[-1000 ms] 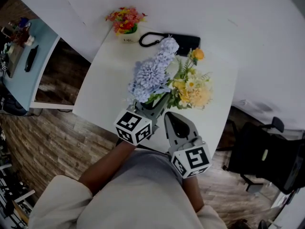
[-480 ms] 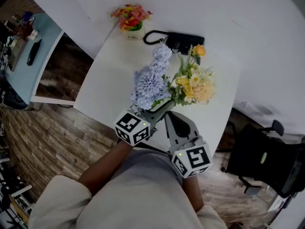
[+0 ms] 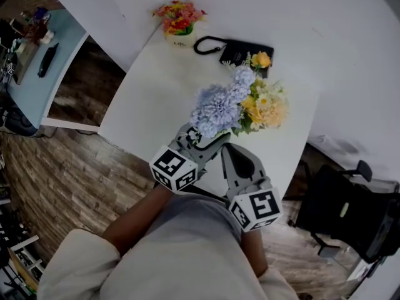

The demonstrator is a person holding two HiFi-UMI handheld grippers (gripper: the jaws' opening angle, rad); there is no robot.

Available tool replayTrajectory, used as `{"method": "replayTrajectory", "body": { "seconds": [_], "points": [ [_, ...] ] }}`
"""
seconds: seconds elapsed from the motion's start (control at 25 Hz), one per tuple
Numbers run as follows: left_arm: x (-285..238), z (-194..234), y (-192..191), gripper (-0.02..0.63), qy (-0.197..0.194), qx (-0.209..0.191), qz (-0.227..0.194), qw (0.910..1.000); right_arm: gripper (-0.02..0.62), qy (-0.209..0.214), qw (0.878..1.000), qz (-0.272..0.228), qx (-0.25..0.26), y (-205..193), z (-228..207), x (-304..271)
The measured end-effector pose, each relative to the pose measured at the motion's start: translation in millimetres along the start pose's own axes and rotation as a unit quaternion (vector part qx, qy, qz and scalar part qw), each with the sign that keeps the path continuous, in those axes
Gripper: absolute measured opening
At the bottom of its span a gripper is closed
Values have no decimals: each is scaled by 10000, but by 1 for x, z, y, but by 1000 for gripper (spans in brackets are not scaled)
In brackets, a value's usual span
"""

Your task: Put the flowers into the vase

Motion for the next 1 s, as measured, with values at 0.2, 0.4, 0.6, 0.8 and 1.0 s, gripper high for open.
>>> {"method": "replayTrajectory", "body": {
  "seconds": [0.2, 0.4, 0.6, 0.8, 1.0],
  "points": [
    [9, 2, -6, 258, 46, 3, 52, 10000, 25, 22, 10000, 10, 37, -2, 5, 0],
    [20, 6, -14, 256, 161, 107, 156, 9997, 25, 28, 10000, 25, 47, -3, 7, 1],
    [33, 7, -14, 189, 272, 51, 245, 9993, 25, 84, 9999, 39, 127, -4, 8, 0],
    [44, 11, -8, 70, 422, -53, 170, 9989, 24, 116, 9998, 10, 165, -2, 10, 0],
    [53, 13, 3, 32, 493, -226, 93, 9985, 24, 225, 9991, 90, 338, 2, 10, 4]
  ]
}}
Point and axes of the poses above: the fingertips, and each gripper's own axes: x backward along the fingers, z to its left, y out of its top, the point moved 5 cm from there along x, backward along the fingers, and after that the axes turned 15 degrees about y, right-handed, at the moved point
